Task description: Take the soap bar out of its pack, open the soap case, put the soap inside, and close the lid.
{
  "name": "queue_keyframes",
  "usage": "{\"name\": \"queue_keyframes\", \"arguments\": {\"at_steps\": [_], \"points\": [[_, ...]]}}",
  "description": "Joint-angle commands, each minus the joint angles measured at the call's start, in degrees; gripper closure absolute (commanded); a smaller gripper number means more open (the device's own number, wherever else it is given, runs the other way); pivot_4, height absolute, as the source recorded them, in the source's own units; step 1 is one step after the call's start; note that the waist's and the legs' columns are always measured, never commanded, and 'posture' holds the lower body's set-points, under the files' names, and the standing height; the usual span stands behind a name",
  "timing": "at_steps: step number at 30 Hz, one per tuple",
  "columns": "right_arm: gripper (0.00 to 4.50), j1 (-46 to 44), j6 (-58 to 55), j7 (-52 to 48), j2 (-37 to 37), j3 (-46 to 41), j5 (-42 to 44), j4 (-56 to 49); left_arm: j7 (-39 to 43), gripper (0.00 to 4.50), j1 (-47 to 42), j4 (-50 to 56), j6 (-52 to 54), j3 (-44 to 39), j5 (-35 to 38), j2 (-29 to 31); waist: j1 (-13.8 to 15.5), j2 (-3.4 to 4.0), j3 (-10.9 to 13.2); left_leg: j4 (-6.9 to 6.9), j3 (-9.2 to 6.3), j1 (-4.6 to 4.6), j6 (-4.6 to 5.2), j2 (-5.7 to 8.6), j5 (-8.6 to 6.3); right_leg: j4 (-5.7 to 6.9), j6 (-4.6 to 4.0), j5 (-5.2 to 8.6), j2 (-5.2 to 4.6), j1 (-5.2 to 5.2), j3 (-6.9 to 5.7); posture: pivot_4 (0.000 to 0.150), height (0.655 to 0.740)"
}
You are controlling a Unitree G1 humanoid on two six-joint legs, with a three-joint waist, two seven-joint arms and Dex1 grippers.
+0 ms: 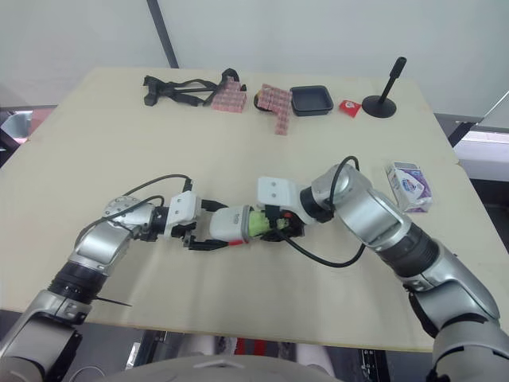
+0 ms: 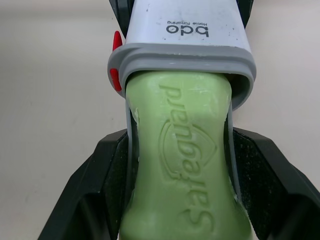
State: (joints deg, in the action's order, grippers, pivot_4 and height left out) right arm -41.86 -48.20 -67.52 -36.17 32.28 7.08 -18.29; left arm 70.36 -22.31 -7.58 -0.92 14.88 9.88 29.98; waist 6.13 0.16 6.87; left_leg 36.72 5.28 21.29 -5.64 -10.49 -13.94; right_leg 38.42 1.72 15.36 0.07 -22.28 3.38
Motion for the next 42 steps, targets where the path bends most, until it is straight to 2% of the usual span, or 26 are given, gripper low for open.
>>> {"name": "queue_keyframes", "arguments": {"at_steps": [1, 19, 21, 24, 34, 42], "points": [[1.95, -2.7, -1.3, 0.8, 0.7, 0.0, -0.1, -1.0, -0.5, 0.85, -0.6, 1.7, -0.7, 0.2, -0.1, -0.4, 0.0, 0.00, 0.0, 0.00, 0.00, -0.01, 0.00, 0.00, 0.00, 0.01, 0.00, 0.00, 0.00, 0.00, 0.00, 0.150, 0.7400], [1.95, -5.6, -4.1, 3.2, 1.5, 2.2, 0.3, -2.5, -1.0, 0.85, -0.7, 1.5, 0.3, 0.1, -0.3, -1.1, 0.1, 0.00, 0.0, 0.00, 0.01, -0.01, 0.00, 0.00, 0.00, 0.03, 0.00, 0.00, 0.00, 0.00, 0.01, 0.150, 0.7400], [0.93, -5.5, -4.2, 3.4, 1.6, 2.1, 0.4, -2.6, -1.0, 0.85, -0.7, 1.5, 0.4, 0.2, -0.3, -1.1, 0.2, 0.00, 0.0, 0.00, 0.00, -0.01, 0.00, 0.00, 0.00, 0.02, 0.00, 0.00, 0.00, 0.00, 0.01, 0.150, 0.7400], [0.04, -5.2, -4.1, 3.5, 1.8, 1.8, 0.9, -2.4, -0.8, 0.85, -0.9, 1.2, 0.4, 0.3, -0.5, -1.1, 0.1, 0.00, 0.0, 0.00, 0.01, -0.02, 0.00, 0.00, 0.00, 0.03, 0.00, 0.00, 0.00, 0.00, 0.01, 0.150, 0.7400], [0.04, -4.6, -2.9, 3.1, 1.3, 0.2, 2.7, -2.3, -0.5, 0.85, -0.9, 0.7, 0.2, 0.7, -0.8, -0.6, 0.2, 0.00, 0.0, 0.00, 0.01, -0.02, 0.00, 0.00, 0.00, 0.03, 0.00, 0.00, 0.01, 0.00, 0.02, 0.150, 0.7400], [0.04, -2.9, -6.5, -0.4, -2.1, -9.3, 12.2, -5.5, -0.1, 0.85, -1.0, 0.0, 0.0, 0.9, -1.0, -0.5, 0.4, 0.00, 0.0, 0.01, 0.01, -0.01, 0.00, 0.00, 0.00, 0.03, 0.00, 0.00, 0.00, 0.00, 0.02, 0.150, 0.7400]]}}
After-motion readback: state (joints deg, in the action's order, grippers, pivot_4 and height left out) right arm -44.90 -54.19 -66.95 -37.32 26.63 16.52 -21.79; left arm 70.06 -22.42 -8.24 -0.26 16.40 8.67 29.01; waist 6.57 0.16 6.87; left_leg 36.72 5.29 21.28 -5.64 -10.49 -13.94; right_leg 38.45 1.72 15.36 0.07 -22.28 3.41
